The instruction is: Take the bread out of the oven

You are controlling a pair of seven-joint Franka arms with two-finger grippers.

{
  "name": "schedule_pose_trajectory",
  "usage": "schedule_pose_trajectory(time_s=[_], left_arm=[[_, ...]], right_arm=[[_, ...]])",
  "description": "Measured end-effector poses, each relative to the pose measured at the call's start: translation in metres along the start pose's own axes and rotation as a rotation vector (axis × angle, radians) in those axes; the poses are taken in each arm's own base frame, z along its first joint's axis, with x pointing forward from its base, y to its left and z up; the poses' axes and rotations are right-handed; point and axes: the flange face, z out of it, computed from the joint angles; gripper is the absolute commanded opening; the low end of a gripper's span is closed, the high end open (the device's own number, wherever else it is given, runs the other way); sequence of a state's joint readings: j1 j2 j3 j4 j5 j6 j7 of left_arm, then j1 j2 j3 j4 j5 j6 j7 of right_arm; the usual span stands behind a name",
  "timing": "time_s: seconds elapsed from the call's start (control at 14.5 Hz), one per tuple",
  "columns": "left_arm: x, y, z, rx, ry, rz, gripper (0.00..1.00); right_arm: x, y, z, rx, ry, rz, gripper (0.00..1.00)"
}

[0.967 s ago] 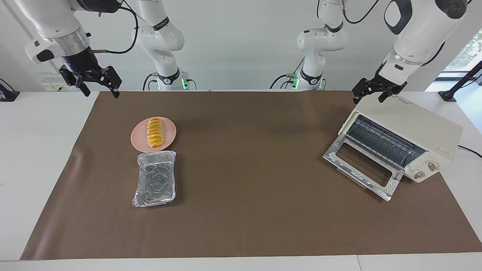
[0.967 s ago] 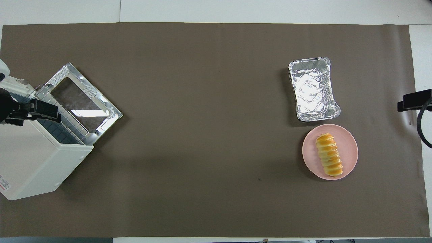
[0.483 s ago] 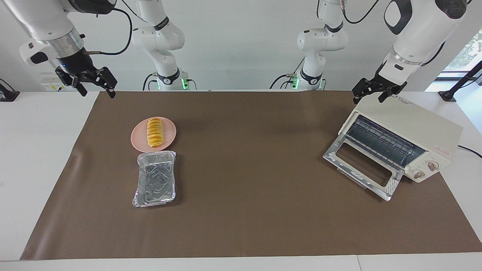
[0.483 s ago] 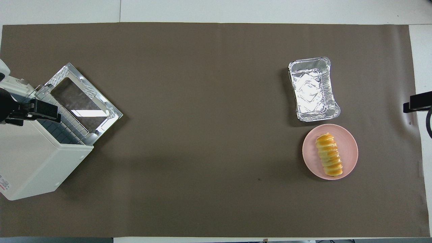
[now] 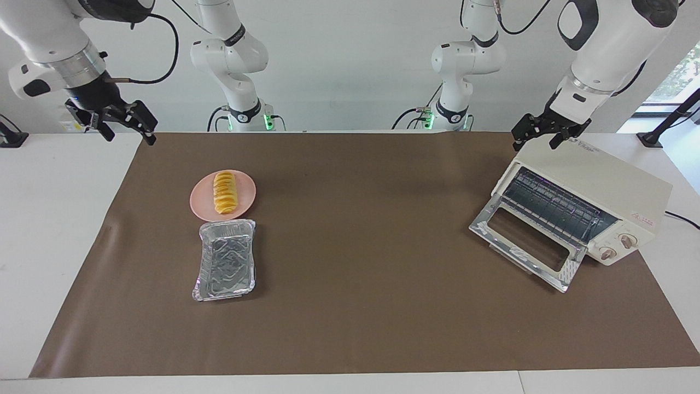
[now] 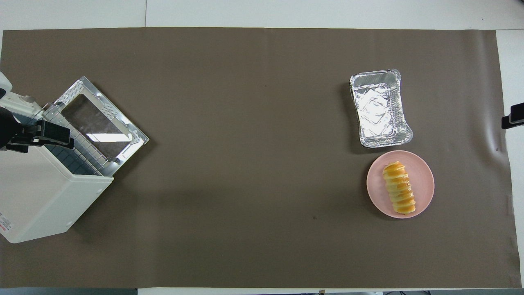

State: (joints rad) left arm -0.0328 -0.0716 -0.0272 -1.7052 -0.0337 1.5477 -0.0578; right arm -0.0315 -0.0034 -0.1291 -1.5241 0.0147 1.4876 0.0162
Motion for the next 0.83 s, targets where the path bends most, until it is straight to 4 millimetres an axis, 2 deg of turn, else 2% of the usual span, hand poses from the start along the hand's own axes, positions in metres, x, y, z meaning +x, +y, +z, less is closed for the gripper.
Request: schedule_pose_trajectory(time_s=[0.48,0.83], left_arm=[[0.0,0.0,0.0,0.0,0.0,0.0,1.0],[0.0,0.0,0.0,0.0,0.0,0.0,1.0]], right_arm=[[0.0,-0.001,-0.001,-0.009,0.002,-0.003,1.0],[-0.003,-0.025,0.001,-0.013,-0.019,-0.051,1.0]])
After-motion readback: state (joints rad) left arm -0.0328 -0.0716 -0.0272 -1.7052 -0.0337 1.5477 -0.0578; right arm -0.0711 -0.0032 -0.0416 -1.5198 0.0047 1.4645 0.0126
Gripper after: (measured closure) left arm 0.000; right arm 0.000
